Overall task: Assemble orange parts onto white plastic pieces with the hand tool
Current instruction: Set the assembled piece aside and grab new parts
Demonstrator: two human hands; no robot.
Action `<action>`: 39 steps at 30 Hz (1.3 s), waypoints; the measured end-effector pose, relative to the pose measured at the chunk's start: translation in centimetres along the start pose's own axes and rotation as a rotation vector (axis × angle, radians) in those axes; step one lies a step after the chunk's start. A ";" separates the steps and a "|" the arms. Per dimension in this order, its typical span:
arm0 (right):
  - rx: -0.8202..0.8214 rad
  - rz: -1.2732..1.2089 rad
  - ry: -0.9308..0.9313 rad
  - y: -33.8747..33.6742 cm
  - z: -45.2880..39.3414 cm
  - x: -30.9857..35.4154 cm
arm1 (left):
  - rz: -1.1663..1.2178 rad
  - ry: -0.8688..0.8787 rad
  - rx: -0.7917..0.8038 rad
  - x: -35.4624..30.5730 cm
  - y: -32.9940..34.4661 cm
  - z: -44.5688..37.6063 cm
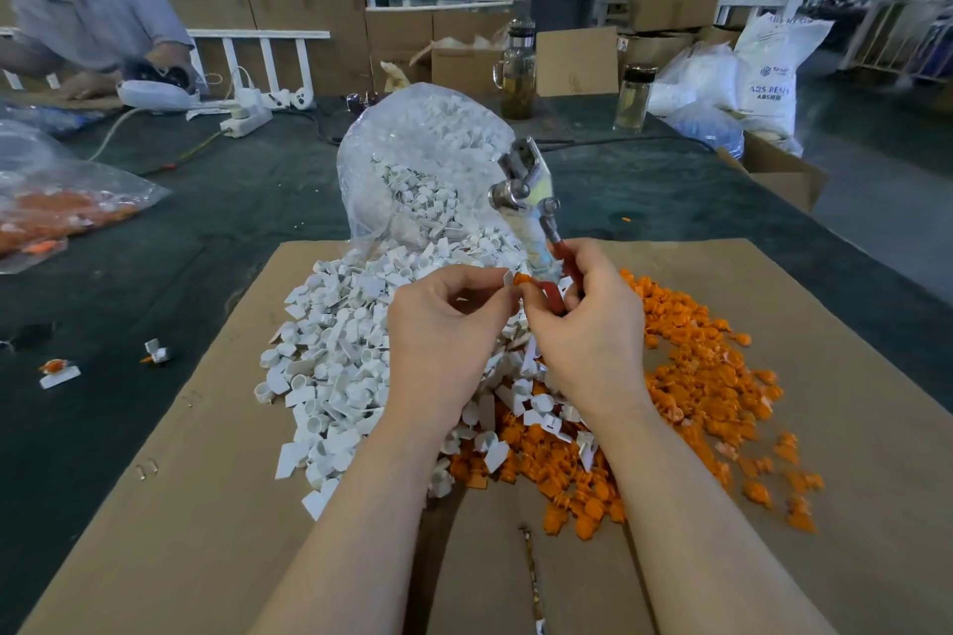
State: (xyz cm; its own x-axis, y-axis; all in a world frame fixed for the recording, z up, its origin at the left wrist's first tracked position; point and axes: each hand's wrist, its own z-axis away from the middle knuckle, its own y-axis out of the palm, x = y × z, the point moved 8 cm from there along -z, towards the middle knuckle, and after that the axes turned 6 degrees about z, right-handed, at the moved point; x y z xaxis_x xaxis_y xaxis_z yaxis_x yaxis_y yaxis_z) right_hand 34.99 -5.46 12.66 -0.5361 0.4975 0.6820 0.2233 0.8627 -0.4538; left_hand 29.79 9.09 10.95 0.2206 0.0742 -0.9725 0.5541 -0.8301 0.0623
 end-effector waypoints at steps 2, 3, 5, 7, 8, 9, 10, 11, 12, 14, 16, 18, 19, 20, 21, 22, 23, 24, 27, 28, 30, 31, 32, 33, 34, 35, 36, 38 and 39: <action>0.019 -0.008 0.011 0.1 -0.1 -0.2 | -0.009 0.018 0.001 -0.1 0.0 0.0; 0.031 -0.021 0.019 0.2 -0.1 -0.3 | -0.015 0.027 -0.002 -0.2 0.0 0.0; 0.058 -0.051 0.033 0.3 -0.1 -0.4 | -0.023 0.039 -0.010 -0.3 0.0 0.0; 0.089 -0.071 0.031 0.4 -0.1 -0.4 | -0.017 0.041 -0.018 -0.3 0.1 0.0; 0.102 -0.079 0.027 0.5 -0.1 -0.4 | -0.015 0.043 -0.024 -0.3 0.0 0.0; 0.112 -0.085 0.027 0.5 -0.1 -0.4 | -0.015 0.045 -0.030 -0.3 0.0 0.0; 0.120 -0.087 0.031 0.5 -0.2 -0.5 | -0.014 0.045 -0.036 -0.3 0.0 0.0; 0.126 -0.086 0.037 0.5 -0.2 -0.5 | -0.010 0.043 -0.042 -0.3 -0.1 0.0; 0.134 -0.083 0.042 0.6 -0.2 -0.5 | -0.007 0.039 -0.048 -0.3 -0.1 0.0; 0.147 -0.076 0.041 0.6 -0.1 -0.3 | -0.011 0.032 -0.065 -0.1 -0.3 0.0; 0.154 -0.067 0.032 0.7 0.0 -0.1 | -0.025 0.026 -0.075 0.0 -0.4 0.0; 0.159 -0.073 0.022 0.8 0.0 0.1 | -0.017 0.013 -0.081 0.2 -0.6 -0.1; 0.158 -0.080 0.016 0.8 0.0 0.1 | 0.001 0.002 -0.082 0.3 -0.7 -0.2; 0.154 -0.092 0.014 0.7 0.0 0.2 | 0.025 -0.011 -0.080 0.3 -0.7 -0.2; 0.149 -0.113 0.017 0.7 0.0 0.2 | 0.051 -0.022 -0.077 0.4 -0.8 -0.2; 0.144 -0.139 0.026 0.6 0.0 0.2 | 0.076 -0.031 -0.073 0.4 -0.8 -0.2; 0.141 -0.163 0.037 0.6 0.0 0.1 | 0.100 -0.038 -0.069 0.4 -0.8 -0.2; 0.139 -0.180 0.045 0.5 0.0 0.1 | 0.124 -0.044 -0.064 0.3 -0.8 -0.1; 0.136 -0.202 0.051 0.5 0.0 0.1 | 0.190 -0.055 -0.050 0.2 -0.6 -0.1; 0.138 -0.205 0.050 0.5 0.0 0.2 | 0.201 -0.058 -0.048 0.2 -0.5 -0.1; 0.147 -0.202 0.044 0.5 0.0 0.4 | 0.211 -0.062 -0.045 0.2 -0.5 -0.1; 0.153 -0.197 0.038 0.5 0.0 0.4 | 0.218 -0.064 -0.045 0.2 -0.5 -0.2; 0.159 -0.189 0.033 0.6 0.0 0.5 | 0.225 -0.065 -0.046 0.2 -0.6 -0.2; 0.167 -0.179 0.029 0.7 0.0 0.5 | 0.232 -0.065 -0.046 0.3 -0.6 -0.2; 0.175 -0.168 0.027 0.8 0.0 0.5 | 0.237 -0.063 -0.045 0.3 -0.6 -0.3; 0.181 -0.161 0.023 0.9 0.0 0.5 | 0.241 -0.061 -0.041 0.3 -0.6 -0.3; 0.188 -0.158 0.021 1.0 0.0 0.6 | 0.245 -0.059 -0.037 0.3 -0.5 -0.3; 0.212 -0.172 0.025 1.1 0.0 0.6 | 0.272 -0.061 -0.032 0.4 -0.6 -0.4; 0.232 -0.189 0.032 1.1 0.0 0.5 | 0.289 -0.062 -0.033 0.4 -0.7 -0.5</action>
State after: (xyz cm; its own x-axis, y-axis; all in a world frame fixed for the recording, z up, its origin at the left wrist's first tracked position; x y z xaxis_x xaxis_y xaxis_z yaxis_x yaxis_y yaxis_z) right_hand 34.99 -4.26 12.49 -0.5239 0.3362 0.7826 -0.0718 0.8981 -0.4339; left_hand 29.87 9.94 10.60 0.3242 -0.1977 -0.9251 0.5014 -0.7933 0.3453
